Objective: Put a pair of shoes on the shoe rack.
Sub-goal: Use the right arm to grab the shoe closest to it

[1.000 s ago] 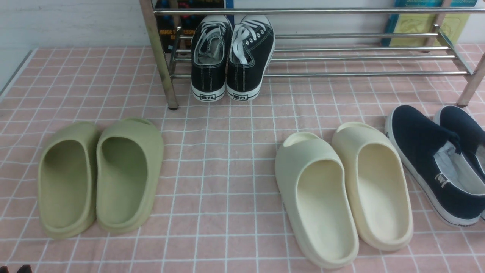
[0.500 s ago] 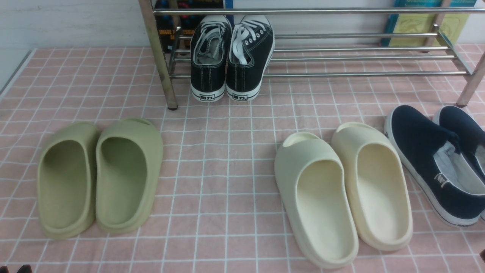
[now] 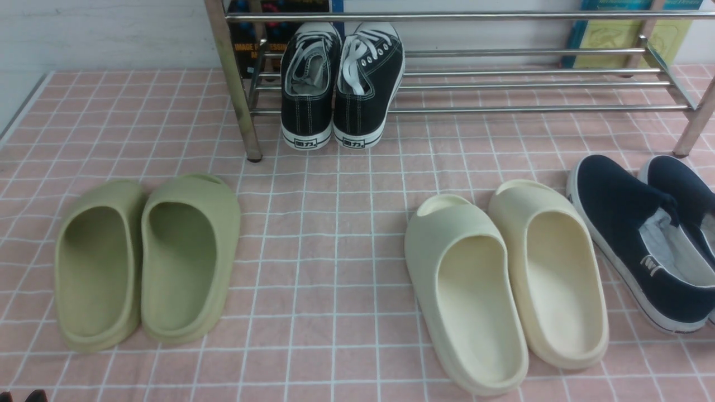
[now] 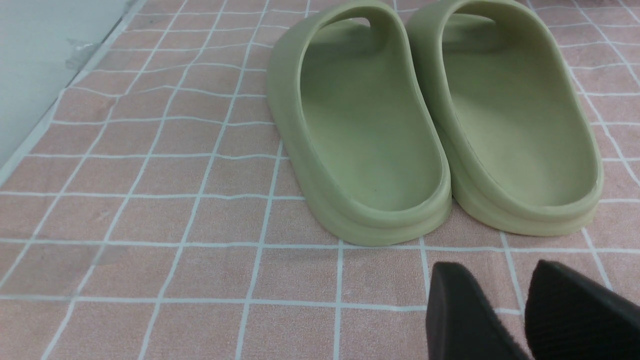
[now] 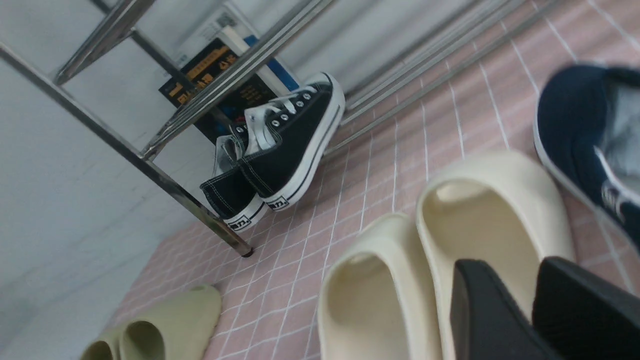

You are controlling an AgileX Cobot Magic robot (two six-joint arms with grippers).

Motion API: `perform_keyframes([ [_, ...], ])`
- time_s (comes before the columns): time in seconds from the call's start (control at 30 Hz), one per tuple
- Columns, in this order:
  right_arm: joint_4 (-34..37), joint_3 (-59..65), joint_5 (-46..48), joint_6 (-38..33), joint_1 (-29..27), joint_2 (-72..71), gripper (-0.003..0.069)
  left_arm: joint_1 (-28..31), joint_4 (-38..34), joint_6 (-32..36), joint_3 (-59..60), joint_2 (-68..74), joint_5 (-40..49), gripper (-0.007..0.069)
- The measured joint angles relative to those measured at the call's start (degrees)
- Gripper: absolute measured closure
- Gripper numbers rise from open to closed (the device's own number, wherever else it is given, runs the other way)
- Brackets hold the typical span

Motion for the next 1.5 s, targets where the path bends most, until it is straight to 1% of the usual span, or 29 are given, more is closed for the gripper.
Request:
perform_keyframes([
  [0.03, -2.01, -3.06, 0.46, -0.55, 0.0, 2.39, 0.0552, 0.0, 0.0, 0.0, 0.0, 0.0, 0.0, 0.0386],
  [0.07, -6.55, -8.06, 2.14, -1.09, 0.0, 6.88, 0.0622, 0.0, 0.0, 0.0, 0.0, 0.0, 0.0, 0.0386],
  [0.1, -10.57, -12.12, 4.25, -1.09, 0.0, 11.58, 0.066, 0.0, 0.0, 0.0, 0.0, 0.0, 0.0, 0.0386],
  [0.17, -20.57, -21.13, 12.03, -0.51, 0.0, 20.24, 0.0677, 0.0, 0.0, 0.0, 0.0, 0.0, 0.0, 0.0386],
  [0.2, -21.46, -22.05, 12.93, -0.41, 0.0, 20.24, 0.0677, 0.0, 0.0, 0.0, 0.0, 0.0, 0.0, 0.0386],
  [0.23, -27.67, -28.69, 19.65, 0.36, 0.0, 27.45, 0.0678, 0.0, 0.0, 0.0, 0.0, 0.0, 0.05, 0.0386],
  [0.27, -29.35, -30.57, 21.64, 0.62, 0.0, 29.26, 0.0678, 0.0, 0.0, 0.0, 0.0, 0.0, 0.05, 0.0386],
  [0.3, -35.96, -39.19, 30.59, 1.67, 0.0, 37.12, 0.0678, 0.0, 0.0, 0.0, 0.0, 0.0, 0.05, 0.0386],
  [0.33, -37.14, -39.94, 31.49, 1.8, 0.0, 37.98, 0.0678, 0.0, 0.0, 0.0, 0.0, 0.0, 0.05, 0.0386],
  [0.37, -40.59, -44.69, 37.87, 2.82, 0.3, 44.39, 0.0678, 0.0, 0.0, 0.0, 0.0, 0.0, 0.05, 0.0386],
  [0.4, -41.01, -45.83, 38.52, 2.92, 0.34, 45.13, 0.0678, 0.0, 0.0, 0.0, 0.0, 0.0, 0.05, 0.0386],
  [0.47, -45.17, -51.04, 43.56, 3.32, 1.83, 54.64, 0.0678, 0.0, 0.0, 0.0, 0.0, 0.0, 0.05, 0.0386],
  [0.53, -46.64, -52.42, 44.06, 3.32, 3.11, 58.18, 0.0676, 0.0, 0.0, 0.0, 0.0, 0.0, 0.05, 0.0386],
  [0.57, -48.94, -53.06, 44.0, 3.62, 4.53, 62.04, 0.0676, 0.0, 0.0, 0.0, 0.0, 0.0, 0.05, 0.0386],
  [0.7, -53.16, -53.28, 42.45, 6.6, 7.1, 70.8, 0.0655, 0.0, 0.0, 0.0, 0.0, 0.0, 0.05, 0.0386],
  [0.83, -55.14, -53.34, 37.38, 8.83, 7.53, 80.79, 0.0503, 0.0, 0.0, 0.0, 0.0, 0.0, 0.05, 0.0386],
  [0.87, -55.22, -53.34, 36.84, 8.91, 7.53, 81.19, 0.0493, 0.0, 0.0, 0.0, 0.0, 0.0, 0.05, 0.0386],
  [0.9, -55.28, -53.4, 35.23, 9.13, 7.53, 83.9, 0.0419, 0.0, 0.0, 0.0, 0.0, 0.0, 0.05, 0.0386],
  [0.97, -55.28, -53.4, 32.24, 9.18, 7.53, 87.35, 0.0317, 0.0, 0.0, 0.0, 0.0, 0.0, 0.05, 0.0386],
  [1.07, -56.71, -53.5, 28.1, 9.18, 7.53, 91.59, 0.0218, 0.0, 0.0, 0.0, 0.0, 0.0, 0.05, 0.0386],
  [1.1, -57.47, -53.57, 26.69, 9.18, 7.53, 92.72, 0.021, 0.0, 0.0, 0.0, 0.0, 0.0, 0.05, 0.0386],
  [1.17, -58.68, -53.61, 25.3, 9.25, 7.53, 94.48, 0.0234, 0.0, 0.0, 0.0, 0.0, 0.0, 0.05, 0.0386],
  [1.23, -59.49, -53.63, 24.58, 9.36, 7.53, 95.45, 0.03, 0.0, 0.0, 0.0, 0.0, 0.0, 0.05, 0.0386],
  [1.3, -59.29, -53.68, 24.51, 9.42, 7.53, 95.77, 0.0446, 0.0, 0.0, 0.0, 0.0, 0.0, 0.05, 0.0386],
  [1.33, -58.99, -53.75, 24.69, 9.49, 7.6, 95.77, 0.0492, 0.0, 0.0, 0.0, 0.0, 0.0, 0.05, 0.0386],
  [1.37, -58.64, -54.05, 25.0, 9.56, 7.81, 95.77, 0.0567, 0.0, 0.0, 0.0, 0.0, 0.0, 0.05, 0.0385],
  [1.4, -58.6, -54.13, 25.07, 9.56, 7.8, 95.85, 0.0589, 0.0, 0.0, 0.0, 0.0, 0.0, 0.05, 0.0385],
  [1.43, -58.39, -55.26, 26.44, 9.6, 7.92, 95.96, 0.0635, 0.0, 0.0, 0.0, 0.0, 0.0, 0.05, 0.0385],
  [1.5, -58.39, -57.86, 29.8, 9.6, 8.07, 95.96, 0.0635, 0.0, 0.0, 0.0, 0.0, 0.0, 0.05, 0.0385],
])
